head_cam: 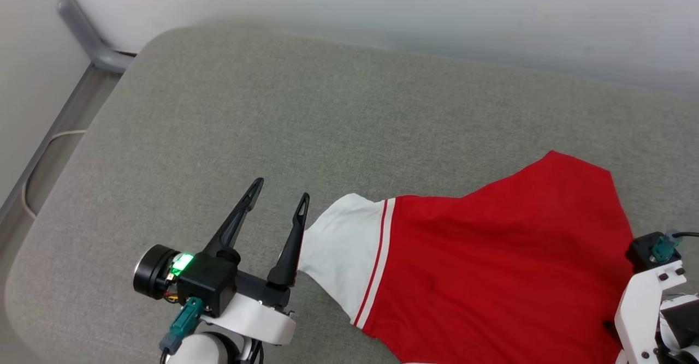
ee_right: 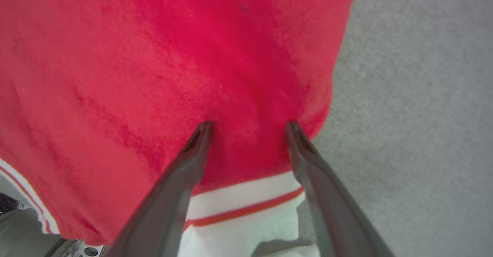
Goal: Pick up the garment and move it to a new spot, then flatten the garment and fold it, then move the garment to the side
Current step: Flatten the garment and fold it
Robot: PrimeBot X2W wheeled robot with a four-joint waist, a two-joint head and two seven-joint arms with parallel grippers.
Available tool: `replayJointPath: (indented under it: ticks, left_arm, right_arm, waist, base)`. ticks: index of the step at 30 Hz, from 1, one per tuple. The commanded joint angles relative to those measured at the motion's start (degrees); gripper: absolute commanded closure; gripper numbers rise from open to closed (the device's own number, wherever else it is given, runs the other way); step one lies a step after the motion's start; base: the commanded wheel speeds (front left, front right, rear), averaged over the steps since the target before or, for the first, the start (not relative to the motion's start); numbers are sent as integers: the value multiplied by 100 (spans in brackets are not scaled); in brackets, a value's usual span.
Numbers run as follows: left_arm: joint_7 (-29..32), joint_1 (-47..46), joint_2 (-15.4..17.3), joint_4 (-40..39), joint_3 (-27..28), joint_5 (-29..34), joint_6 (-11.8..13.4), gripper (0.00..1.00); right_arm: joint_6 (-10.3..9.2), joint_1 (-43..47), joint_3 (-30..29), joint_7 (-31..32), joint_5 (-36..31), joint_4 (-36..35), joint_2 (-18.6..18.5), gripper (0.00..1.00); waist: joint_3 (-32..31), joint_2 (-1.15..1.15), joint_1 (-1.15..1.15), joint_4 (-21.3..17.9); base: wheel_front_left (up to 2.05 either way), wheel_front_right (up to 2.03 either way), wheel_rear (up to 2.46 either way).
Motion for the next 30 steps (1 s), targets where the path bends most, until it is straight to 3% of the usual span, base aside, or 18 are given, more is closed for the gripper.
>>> replayJointPath:
  ticks: [1, 7, 8, 9, 10, 18, 25, 30]
  left_arm:
    - [-14, -91, -38, 3, 22, 43, -15, 0]
    - [-14, -163, -105, 16, 54, 113, -102, 0]
    - [-14, -167, -109, 17, 59, 128, -113, 0]
    - [-14, -171, -116, 17, 62, 141, -120, 0]
    - [-14, -176, -121, 16, 64, 144, -133, 0]
    - [-14, -168, -164, 39, 81, 178, -172, 0]
    - [-14, -199, -212, 64, 51, 193, -190, 0]
    - [-14, -211, -230, 94, 73, 191, -196, 0]
  right_arm:
    - [-6, -93, -5, -93, -41, 106, -5, 0]
    - [-5, -119, 360, -411, -60, 855, 0, 0]
    - [-5, -125, 433, -419, -29, 958, -17, 9]
    - [-5, -133, 482, -442, -9, 1043, -32, 64]
    - [-5, -172, 521, -487, -3, 1099, -87, 100]
    - [-11, -991, 535, -1224, -446, 1480, -781, 100]
    - [-9, -1835, 792, -1840, -840, 2155, -1060, 100]
    - [-9, -2189, 1145, -2211, -789, 2776, -975, 100]
  waist:
    - [106, 0, 0, 92]
    - [247, 0, 0, 204]
    - [256, 0, 0, 216]
    - [260, 0, 0, 228]
    - [262, 0, 0, 241]
    - [243, 0, 0, 320]
    - [284, 0, 0, 391]
    - [289, 0, 0, 397]
  base:
    - [0, 0, 0]
    - [0, 0, 0]
    - [0, 0, 0]
    - [0, 0, 0]
    - [0, 0, 0]
    - [0, 0, 0]
    - [0, 0, 0]
    - [0, 0, 0]
